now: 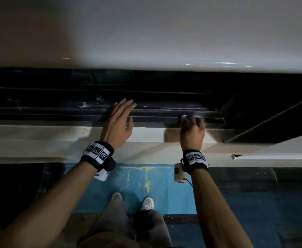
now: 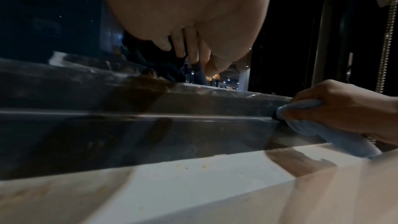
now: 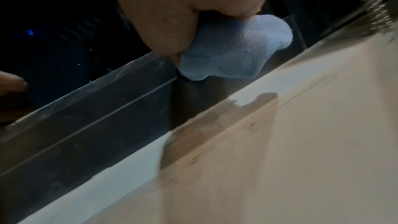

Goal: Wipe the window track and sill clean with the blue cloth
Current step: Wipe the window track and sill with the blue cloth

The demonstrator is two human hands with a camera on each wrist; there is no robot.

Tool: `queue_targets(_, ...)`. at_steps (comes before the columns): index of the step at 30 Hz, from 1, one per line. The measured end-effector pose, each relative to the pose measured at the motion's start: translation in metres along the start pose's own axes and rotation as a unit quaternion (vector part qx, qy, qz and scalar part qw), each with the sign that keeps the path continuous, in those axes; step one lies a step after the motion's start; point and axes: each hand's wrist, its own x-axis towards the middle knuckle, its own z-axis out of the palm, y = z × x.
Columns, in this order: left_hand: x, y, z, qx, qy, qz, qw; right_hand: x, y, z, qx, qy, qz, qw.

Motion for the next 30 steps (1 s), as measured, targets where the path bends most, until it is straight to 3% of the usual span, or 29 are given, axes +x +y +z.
queue_targets(4, -0.002, -0.021, -0.035, 0.029, 0.053, -0.027, 0.998, -0.014, -0.039, 0.027, 0.014, 0.016, -0.001, 1.0)
queue_targets(8, 0.0, -0.053, -0.061, 0.073, 0.06, -0.079, 0.992, -0.043, -0.094, 0.071, 0.034, -0.036, -0.057, 0.997)
queue_targets(12, 0.001, -0.09, -0.073, 0.125, 0.01, -0.138, 0.982, -0.05, -0.109, 0.112, -0.059, -0.1, -0.164, 0.98)
queue_targets(17, -0.007, -0.126, -0.079, 0.051, -0.062, -0.171, 0.982, -0.068, -0.145, 0.108, 0.036, -0.007, -0.061, 0.997)
queue_targets(19, -0.007, -0.129, -0.083, 0.026, -0.06, -0.165, 0.984, -0.081, -0.18, 0.12, 0.084, -0.016, -0.035, 0.996)
queue_targets(22, -0.004, -0.13, -0.089, 0.002, -0.075, -0.167, 0.983, -0.097, -0.22, 0.151, 0.087, -0.062, -0.073, 0.992)
queue_targets(25, -0.005, -0.139, -0.093, -0.005, -0.087, -0.157, 0.984, -0.094, -0.216, 0.162, 0.026, -0.098, -0.138, 0.985)
queue_targets(30, -0.011, -0.148, -0.092, -0.019, -0.098, -0.133, 0.986, -0.086, -0.189, 0.131, 0.046, -0.011, -0.044, 0.998)
